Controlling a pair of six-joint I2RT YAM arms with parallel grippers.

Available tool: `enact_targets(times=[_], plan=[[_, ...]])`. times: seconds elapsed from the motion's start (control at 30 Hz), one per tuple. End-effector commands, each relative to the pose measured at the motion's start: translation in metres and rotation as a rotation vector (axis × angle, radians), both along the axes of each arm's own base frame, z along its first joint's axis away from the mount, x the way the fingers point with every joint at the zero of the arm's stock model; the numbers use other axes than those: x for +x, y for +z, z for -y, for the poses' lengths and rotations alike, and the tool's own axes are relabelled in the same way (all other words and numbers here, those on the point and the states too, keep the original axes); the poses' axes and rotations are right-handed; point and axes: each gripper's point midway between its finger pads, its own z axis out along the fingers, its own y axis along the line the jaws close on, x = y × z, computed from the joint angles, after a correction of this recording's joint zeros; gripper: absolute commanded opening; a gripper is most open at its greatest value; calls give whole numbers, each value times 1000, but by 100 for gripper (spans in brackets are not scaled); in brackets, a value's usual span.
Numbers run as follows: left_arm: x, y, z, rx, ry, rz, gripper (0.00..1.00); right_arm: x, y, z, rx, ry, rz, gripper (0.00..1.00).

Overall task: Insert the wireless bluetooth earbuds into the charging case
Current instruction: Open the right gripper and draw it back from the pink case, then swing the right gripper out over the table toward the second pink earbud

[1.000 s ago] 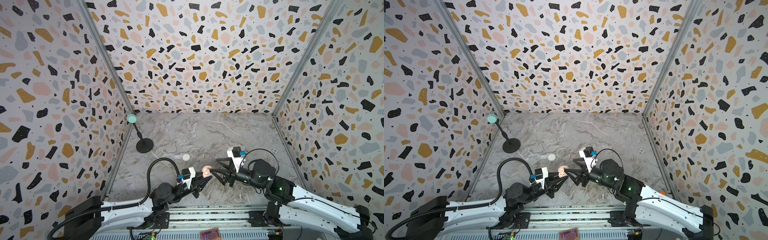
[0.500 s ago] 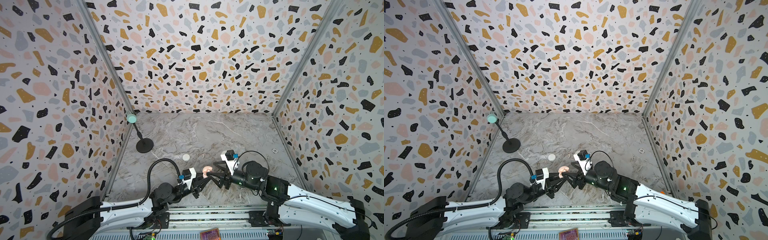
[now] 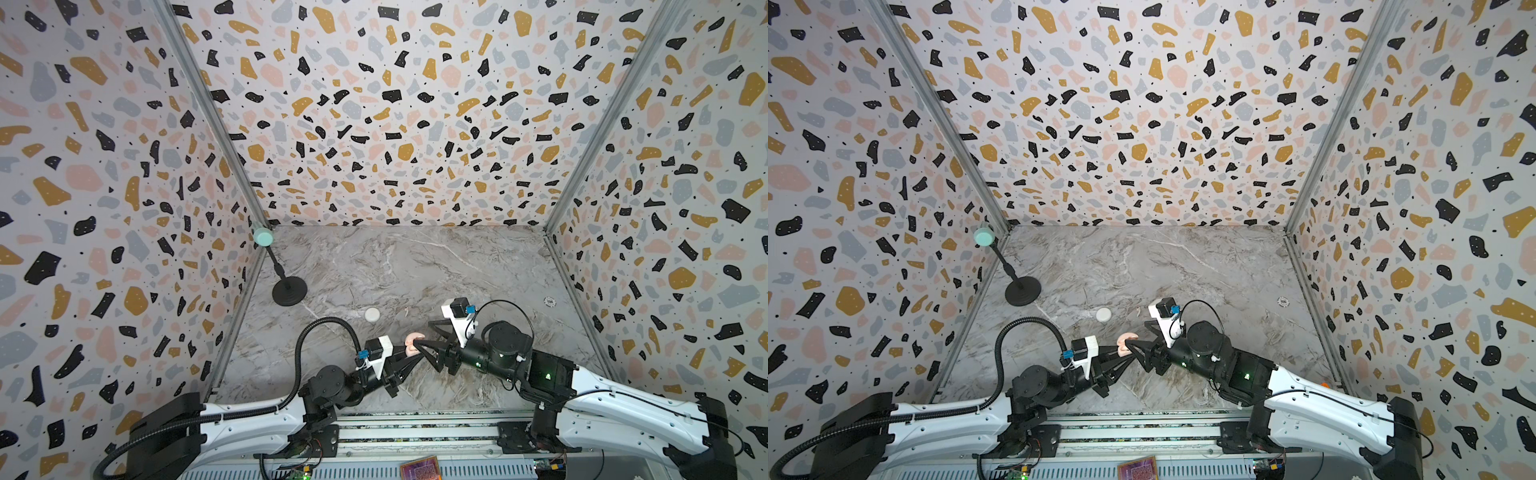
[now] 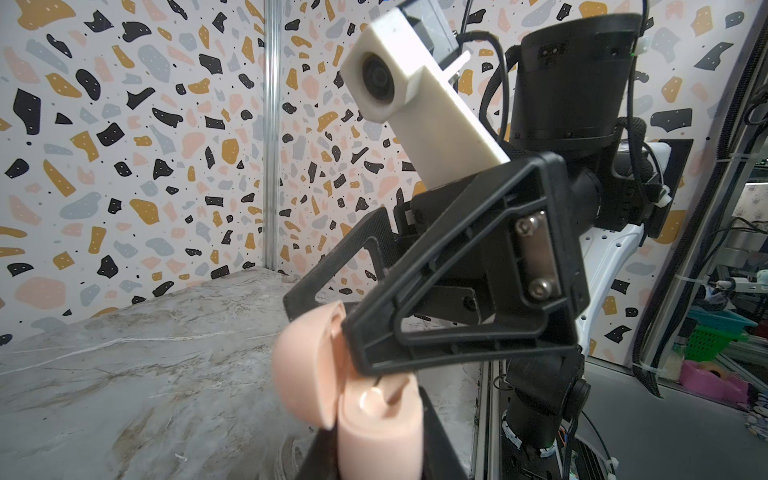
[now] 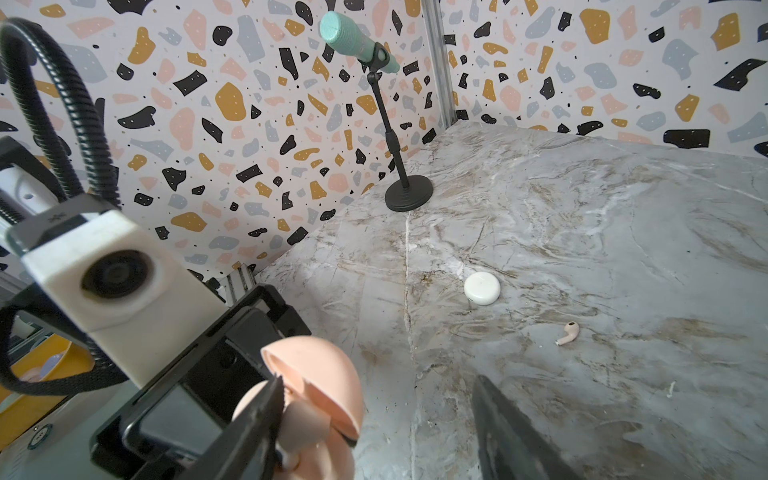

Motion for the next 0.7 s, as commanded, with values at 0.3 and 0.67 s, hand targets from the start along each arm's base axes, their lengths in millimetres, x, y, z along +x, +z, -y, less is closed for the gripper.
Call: enact_targets(times=[0.3,0.67], plan=[[-7,16,-1,-43,-15,55,0,-1,50,18,117,-43,31,71],[-12,19,-2,-28,-31,90,0,22,68,70,161,-252,29,82]])
